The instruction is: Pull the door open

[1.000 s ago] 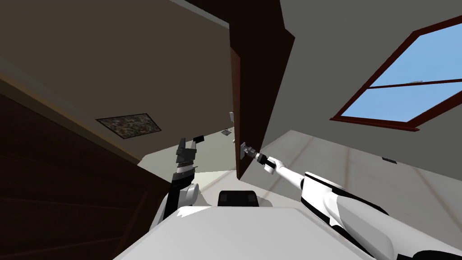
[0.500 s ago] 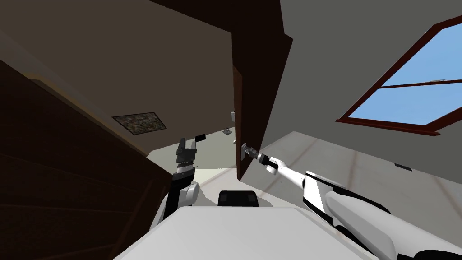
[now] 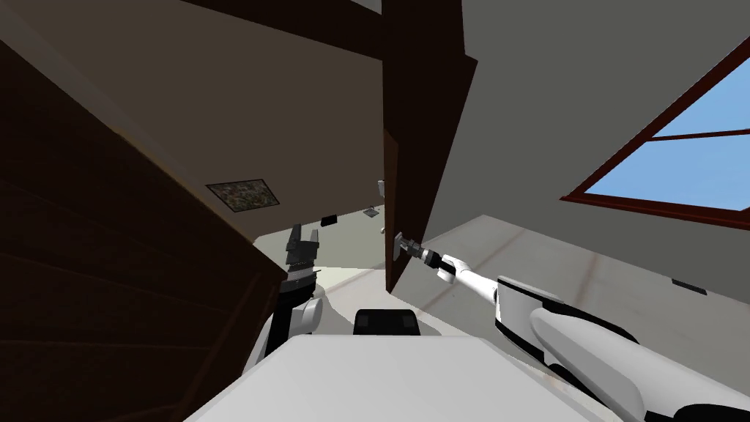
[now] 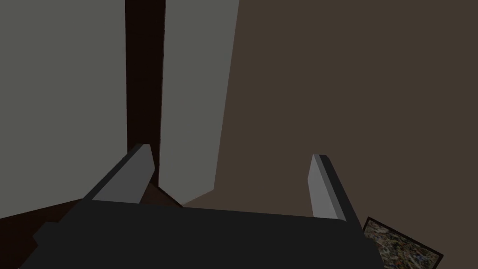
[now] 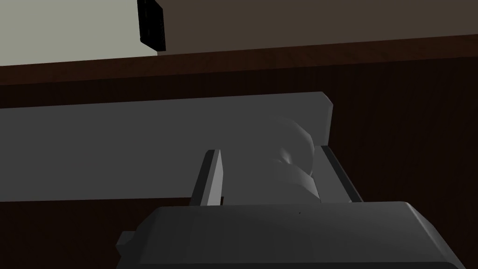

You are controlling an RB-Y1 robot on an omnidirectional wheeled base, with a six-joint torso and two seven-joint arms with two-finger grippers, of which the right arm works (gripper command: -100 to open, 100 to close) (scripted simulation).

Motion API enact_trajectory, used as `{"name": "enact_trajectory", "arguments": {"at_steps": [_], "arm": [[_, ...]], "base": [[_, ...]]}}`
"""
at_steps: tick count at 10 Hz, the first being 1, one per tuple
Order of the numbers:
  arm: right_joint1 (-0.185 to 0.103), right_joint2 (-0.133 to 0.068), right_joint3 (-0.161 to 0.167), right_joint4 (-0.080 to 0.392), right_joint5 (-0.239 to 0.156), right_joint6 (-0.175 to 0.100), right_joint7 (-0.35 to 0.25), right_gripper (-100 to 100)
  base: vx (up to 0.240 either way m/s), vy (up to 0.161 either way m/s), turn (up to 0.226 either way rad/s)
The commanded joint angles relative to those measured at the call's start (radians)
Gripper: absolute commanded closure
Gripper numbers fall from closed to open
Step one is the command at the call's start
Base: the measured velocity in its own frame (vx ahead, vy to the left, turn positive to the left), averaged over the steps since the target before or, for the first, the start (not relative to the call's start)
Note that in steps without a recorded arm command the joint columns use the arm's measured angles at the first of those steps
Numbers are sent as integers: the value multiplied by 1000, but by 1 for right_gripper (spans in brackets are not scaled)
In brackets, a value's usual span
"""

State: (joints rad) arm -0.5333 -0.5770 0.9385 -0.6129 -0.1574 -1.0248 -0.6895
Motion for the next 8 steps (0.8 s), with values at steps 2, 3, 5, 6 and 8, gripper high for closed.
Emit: {"name": "enact_trajectory", "arguments": {"at_steps": [2, 3, 5, 6, 8], "arm": [[-8, -18, 21, 30, -7, -45, -16, 100], [-6, -8, 20, 26, -3, -34, -13, 100], [-10, -22, 59, 31, -2, -83, -21, 100], [-12, -28, 73, 32, -2, -101, -24, 100], [-18, -43, 110, 33, -2, -147, -31, 100]], "base": [[-74, -153, 102], [-32, -78, 33], [-86, -184, 47], [-105, -236, 49], [-96, -238, 29]]}}
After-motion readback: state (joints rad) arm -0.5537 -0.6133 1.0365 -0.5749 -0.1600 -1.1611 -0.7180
